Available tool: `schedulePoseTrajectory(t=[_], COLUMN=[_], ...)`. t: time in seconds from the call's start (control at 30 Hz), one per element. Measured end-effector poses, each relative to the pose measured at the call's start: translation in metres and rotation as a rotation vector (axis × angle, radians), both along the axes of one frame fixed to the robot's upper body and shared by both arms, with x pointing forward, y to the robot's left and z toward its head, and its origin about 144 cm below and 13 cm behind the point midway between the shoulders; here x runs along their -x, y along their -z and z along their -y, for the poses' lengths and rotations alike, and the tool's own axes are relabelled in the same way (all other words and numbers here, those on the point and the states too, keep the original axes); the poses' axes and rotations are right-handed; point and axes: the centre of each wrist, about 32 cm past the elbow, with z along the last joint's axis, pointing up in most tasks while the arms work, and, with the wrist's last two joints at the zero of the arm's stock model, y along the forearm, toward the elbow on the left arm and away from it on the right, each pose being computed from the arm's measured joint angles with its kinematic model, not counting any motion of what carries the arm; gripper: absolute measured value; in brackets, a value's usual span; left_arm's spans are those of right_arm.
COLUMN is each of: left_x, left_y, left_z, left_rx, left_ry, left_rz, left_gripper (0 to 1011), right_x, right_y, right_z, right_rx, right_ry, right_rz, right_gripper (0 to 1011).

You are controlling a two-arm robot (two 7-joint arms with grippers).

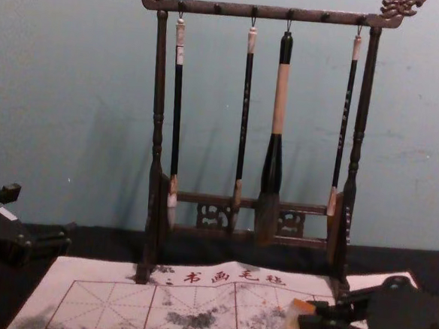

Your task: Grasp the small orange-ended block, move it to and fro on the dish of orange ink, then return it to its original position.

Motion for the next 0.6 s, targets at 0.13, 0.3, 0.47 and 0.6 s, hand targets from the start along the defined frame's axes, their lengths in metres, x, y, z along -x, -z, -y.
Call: schedulePoseTrajectory(t=[0.13, 0.3, 0.47, 0.6], left_x=[0.000, 0.000, 0.000, 0.000], left_y=[0.000, 0.000, 0.000, 0.000], left_z=[0.000, 0.000, 0.000, 0.000], left_rx=[0.000, 0.000, 0.000, 0.000], left_ry=[0.000, 0.000, 0.000, 0.000], left_rz=[0.000, 0.000, 0.000, 0.000], left_gripper=[1001, 1001, 1001, 1001], right_x=[-0.003, -0.007, -0.011, -0.014], right_y=[0.000, -0.001, -0.001, -0.001], right_z=[-0.004, -0.008, -0.013, -0.016], right_rx=[0.016, 0.037, 0.057, 0.065], right_ry=[-0.015, -0.030, -0.048, -0.056], right_rz=[0.003, 0.008, 0.011, 0.011], right_gripper=[94, 93, 94, 93])
